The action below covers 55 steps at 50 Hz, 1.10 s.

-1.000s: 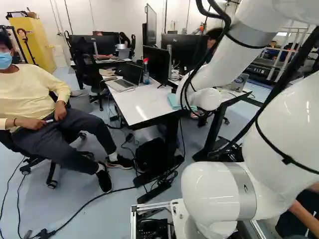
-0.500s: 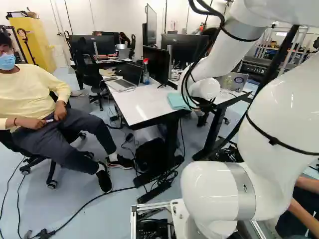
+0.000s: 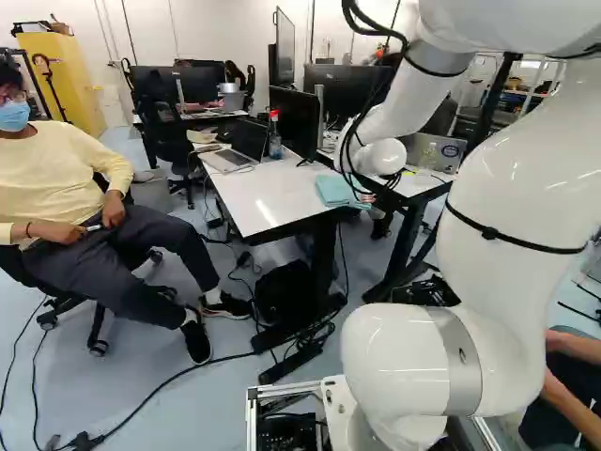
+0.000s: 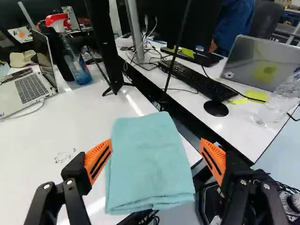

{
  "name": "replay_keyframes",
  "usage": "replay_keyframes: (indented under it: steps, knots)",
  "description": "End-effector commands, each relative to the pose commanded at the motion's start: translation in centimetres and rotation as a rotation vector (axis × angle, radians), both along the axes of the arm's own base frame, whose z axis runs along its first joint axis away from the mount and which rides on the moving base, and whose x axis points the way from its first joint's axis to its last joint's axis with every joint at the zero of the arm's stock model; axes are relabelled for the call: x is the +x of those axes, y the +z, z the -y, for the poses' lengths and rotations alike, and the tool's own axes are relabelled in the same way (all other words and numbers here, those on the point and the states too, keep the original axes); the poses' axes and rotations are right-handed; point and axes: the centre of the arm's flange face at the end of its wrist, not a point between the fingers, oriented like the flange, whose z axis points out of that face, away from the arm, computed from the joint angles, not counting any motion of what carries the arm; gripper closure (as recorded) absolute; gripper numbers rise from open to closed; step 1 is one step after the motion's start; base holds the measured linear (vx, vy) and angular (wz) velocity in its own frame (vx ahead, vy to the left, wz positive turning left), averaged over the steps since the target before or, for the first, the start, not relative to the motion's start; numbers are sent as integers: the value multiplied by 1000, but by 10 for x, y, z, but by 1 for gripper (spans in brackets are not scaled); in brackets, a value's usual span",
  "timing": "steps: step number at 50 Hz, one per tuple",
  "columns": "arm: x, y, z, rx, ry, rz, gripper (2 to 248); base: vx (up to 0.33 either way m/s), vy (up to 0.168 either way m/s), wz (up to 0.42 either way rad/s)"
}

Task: Clean the table with the green towel

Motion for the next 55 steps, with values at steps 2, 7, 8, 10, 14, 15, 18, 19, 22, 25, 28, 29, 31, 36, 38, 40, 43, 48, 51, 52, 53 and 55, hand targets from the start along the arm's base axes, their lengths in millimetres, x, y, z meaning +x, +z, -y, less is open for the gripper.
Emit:
replay_keyframes:
  steps: [2, 7, 8, 10, 14, 15, 18, 19, 22, 25, 28, 29, 31, 36, 38, 40, 43, 48, 51, 52, 53, 55]
  knots:
    - [4, -1, 1, 1, 0, -6, 3, 0, 0, 0]
    - [13, -2, 3, 4, -1, -21, 3, 0, 0, 0]
    - [15, -3, 3, 5, -1, -24, 3, 0, 0, 0]
    - [18, -3, 4, 6, -1, -29, 3, 0, 0, 0]
    - [24, -4, 5, 8, -1, -41, 3, 0, 0, 0]
    - [25, -5, 6, 8, -1, -44, 3, 0, 0, 0]
    - [29, -6, 6, 10, -1, -53, 3, 0, 0, 0]
    - [30, -6, 6, 11, -1, -56, 3, 0, 0, 0]
    - [34, -7, 7, 13, -1, -66, 3, 0, 0, 0]
    - [36, -8, 8, 15, -1, -75, 3, 0, 0, 0]
    - [39, -9, 8, 17, -1, -85, 3, 0, 0, 0]
    - [40, -9, 8, 17, -1, -88, 3, 0, 0, 0]
    - [42, -10, 9, 18, -1, -95, 3, 0, 0, 0]
    - [47, -12, 10, 22, -1, -111, 3, 0, 0, 0]
    - [49, -12, 10, 23, -1, -118, 3, 0, 0, 0]
    - [51, -13, 10, 24, 0, -124, 3, 0, 0, 0]
    - [55, -14, 10, 26, 1, -135, 3, 0, 0, 0]
    - [60, -16, 10, 29, 2, -150, 3, 0, 0, 0]
    - [64, -17, 10, 31, 4, -160, 3, 0, 0, 0]
    - [65, -17, 10, 31, 4, -163, 3, 0, 0, 0]
    - [66, -18, 10, 32, 4, -167, 3, 0, 0, 0]
    - [68, -18, 10, 33, 5, -173, 3, 0, 0, 0]
